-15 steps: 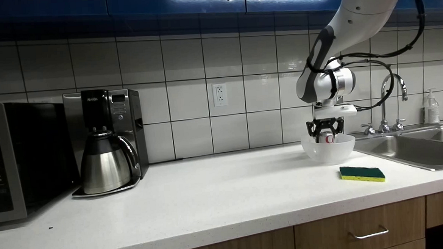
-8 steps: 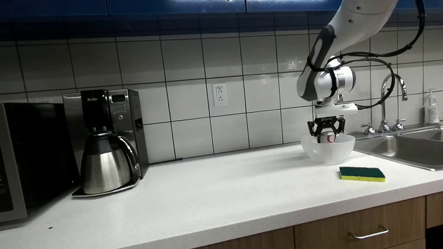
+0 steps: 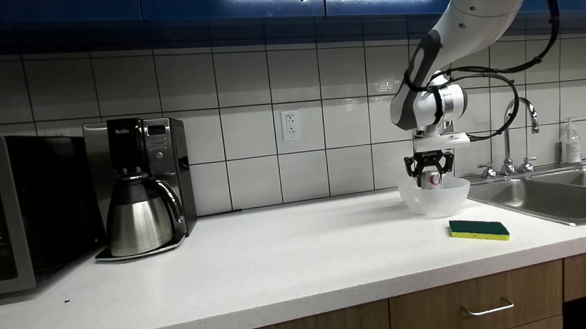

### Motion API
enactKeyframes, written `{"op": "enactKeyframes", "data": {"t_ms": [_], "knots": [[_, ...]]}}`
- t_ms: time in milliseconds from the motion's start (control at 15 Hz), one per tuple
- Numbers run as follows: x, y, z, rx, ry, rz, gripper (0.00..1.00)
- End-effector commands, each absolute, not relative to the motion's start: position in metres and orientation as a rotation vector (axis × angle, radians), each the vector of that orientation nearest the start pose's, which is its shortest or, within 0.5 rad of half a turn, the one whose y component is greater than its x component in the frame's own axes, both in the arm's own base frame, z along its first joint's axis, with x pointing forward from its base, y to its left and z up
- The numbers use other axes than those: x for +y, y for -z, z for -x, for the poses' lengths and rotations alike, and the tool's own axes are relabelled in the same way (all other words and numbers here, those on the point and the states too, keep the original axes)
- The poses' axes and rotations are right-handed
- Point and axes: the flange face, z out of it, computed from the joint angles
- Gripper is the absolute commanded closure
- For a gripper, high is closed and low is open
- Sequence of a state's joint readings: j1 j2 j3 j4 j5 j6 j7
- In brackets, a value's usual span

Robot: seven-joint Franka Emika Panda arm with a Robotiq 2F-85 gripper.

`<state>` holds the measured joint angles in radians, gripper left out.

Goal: Move the can of coke from the bowl to the counter top

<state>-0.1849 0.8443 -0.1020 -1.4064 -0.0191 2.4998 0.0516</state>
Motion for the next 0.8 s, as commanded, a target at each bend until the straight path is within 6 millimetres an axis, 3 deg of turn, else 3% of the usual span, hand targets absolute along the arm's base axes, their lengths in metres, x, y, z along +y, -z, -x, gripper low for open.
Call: {"op": "enactKeyframes", "data": {"t_ms": [0, 400, 733], "knots": [[-0.183, -0.249, -0.727, 0.400, 0.404, 3.177, 0.63], [-0.158, -0.278, -0.730, 0.335, 0.469, 3.159, 0.63], [-0.146, -0.317, -0.729, 0.297, 0.545, 3.143, 0.63]]}}
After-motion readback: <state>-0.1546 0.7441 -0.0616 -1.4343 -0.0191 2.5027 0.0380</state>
